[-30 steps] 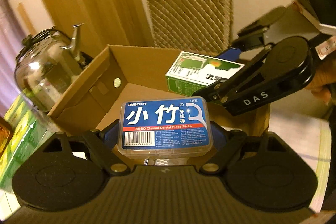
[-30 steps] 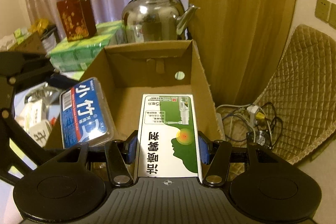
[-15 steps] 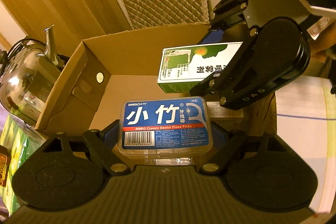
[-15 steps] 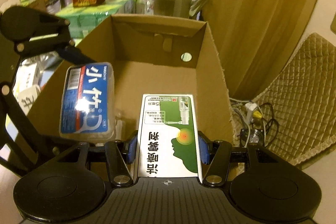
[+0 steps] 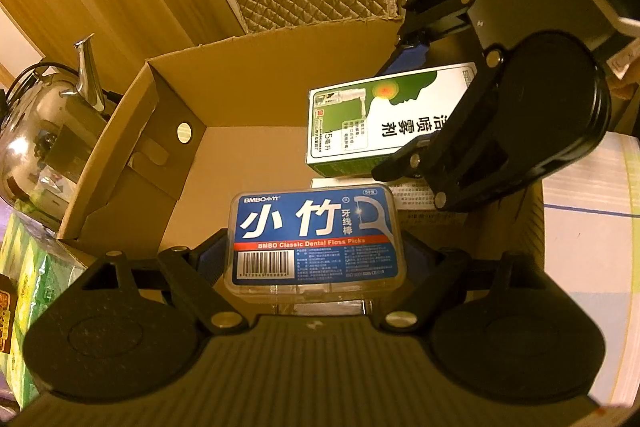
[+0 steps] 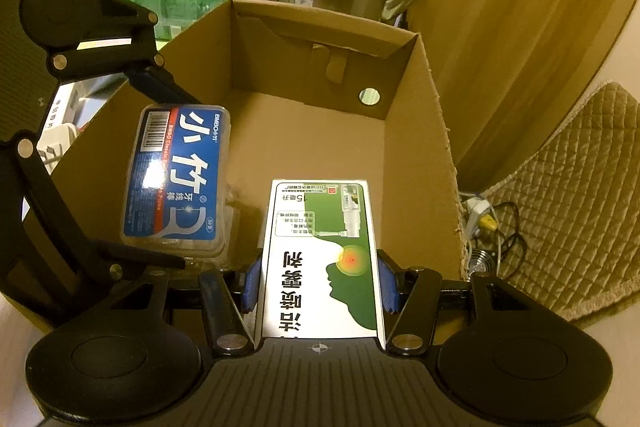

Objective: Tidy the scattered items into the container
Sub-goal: 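Lower the mouthwash box into the cardboard box with the right tool while the left holds the floss box, then withdraw both tools from the cardboard box back over the table items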

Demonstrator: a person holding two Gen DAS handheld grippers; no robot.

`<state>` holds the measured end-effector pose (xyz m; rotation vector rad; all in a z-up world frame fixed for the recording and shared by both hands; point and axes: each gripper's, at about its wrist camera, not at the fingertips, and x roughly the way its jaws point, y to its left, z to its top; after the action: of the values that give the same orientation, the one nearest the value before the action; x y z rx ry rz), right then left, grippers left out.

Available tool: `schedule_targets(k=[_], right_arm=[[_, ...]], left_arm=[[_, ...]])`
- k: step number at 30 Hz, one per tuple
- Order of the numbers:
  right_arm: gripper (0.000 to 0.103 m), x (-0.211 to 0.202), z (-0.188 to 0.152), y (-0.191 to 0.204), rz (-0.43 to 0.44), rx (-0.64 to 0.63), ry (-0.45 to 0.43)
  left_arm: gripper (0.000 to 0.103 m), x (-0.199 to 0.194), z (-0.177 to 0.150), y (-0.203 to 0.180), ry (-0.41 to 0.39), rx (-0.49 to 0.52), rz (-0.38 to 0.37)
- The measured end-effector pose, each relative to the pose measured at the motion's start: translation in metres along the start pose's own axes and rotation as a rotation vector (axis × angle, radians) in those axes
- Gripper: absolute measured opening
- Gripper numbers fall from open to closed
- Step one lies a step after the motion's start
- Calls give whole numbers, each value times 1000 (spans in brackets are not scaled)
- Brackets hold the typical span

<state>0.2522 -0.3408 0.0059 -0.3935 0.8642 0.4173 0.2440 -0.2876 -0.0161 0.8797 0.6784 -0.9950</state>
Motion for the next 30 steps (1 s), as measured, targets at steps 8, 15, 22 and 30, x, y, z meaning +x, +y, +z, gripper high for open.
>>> schedule_targets(k=[8,15,22,30], right_arm=[[53,-1,-1,3,-3,-14,-1],[53,-6,0,4,8,-3,-22],[54,-23,2,4,-14,9,-61],[71,-64,2,2,-33,47,-126]], left_arm=[[86,-4,-4,0,-6,-5,14],[87,-19,-5,3,-39,-19,30],[87,-42,-9,5,-78,-62,57],[88,-88,-20,3,-137,-141,100]])
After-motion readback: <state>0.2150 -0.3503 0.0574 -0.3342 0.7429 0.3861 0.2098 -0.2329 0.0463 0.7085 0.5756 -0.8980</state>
